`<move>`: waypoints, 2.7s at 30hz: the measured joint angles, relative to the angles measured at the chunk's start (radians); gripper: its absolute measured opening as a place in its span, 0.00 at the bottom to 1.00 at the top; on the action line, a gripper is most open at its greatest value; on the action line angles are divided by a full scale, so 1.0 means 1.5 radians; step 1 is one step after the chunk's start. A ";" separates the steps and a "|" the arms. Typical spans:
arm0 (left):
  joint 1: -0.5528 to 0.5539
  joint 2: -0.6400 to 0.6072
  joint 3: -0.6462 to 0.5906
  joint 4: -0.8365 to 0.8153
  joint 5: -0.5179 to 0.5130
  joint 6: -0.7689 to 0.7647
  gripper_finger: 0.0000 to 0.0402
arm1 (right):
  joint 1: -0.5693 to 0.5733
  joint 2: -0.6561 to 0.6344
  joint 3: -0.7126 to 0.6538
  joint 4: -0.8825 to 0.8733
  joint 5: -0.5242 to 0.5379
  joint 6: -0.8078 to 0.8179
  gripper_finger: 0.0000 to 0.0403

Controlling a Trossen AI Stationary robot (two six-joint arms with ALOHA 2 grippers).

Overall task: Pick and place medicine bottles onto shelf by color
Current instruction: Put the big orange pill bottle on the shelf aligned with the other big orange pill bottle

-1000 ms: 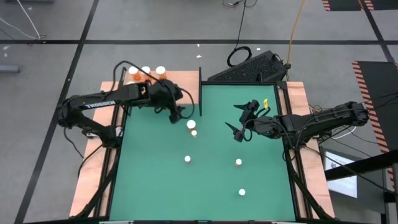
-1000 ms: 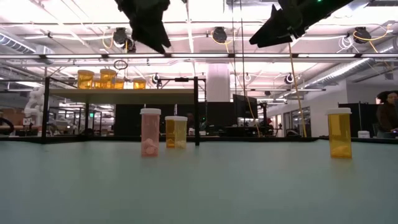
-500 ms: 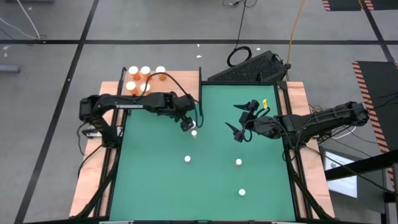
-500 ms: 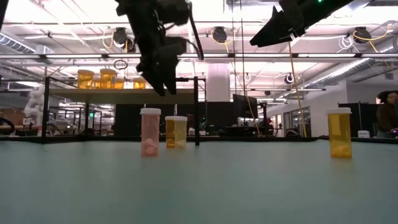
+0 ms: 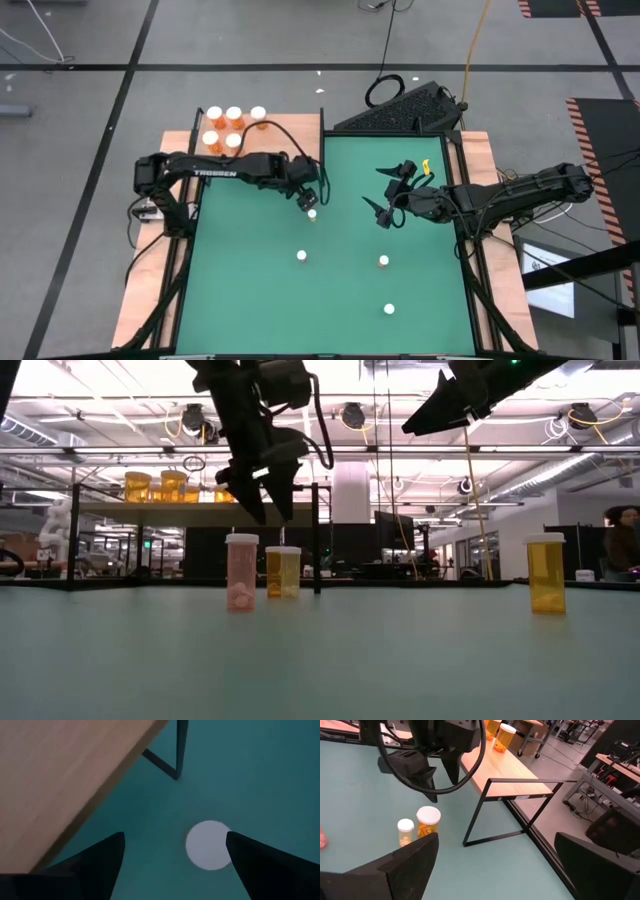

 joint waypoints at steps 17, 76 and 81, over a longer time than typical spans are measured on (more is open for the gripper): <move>-0.083 0.022 0.000 -0.002 -0.112 -0.090 0.87 | -0.035 0.000 0.000 0.004 0.003 -0.031 0.97; -0.057 0.111 -0.003 0.033 -0.031 -0.060 0.57 | -0.087 -0.001 0.000 0.003 0.001 -0.055 0.97; -0.057 0.111 -0.003 0.035 -0.032 -0.059 0.54 | -0.087 -0.001 0.000 0.003 0.001 -0.055 0.97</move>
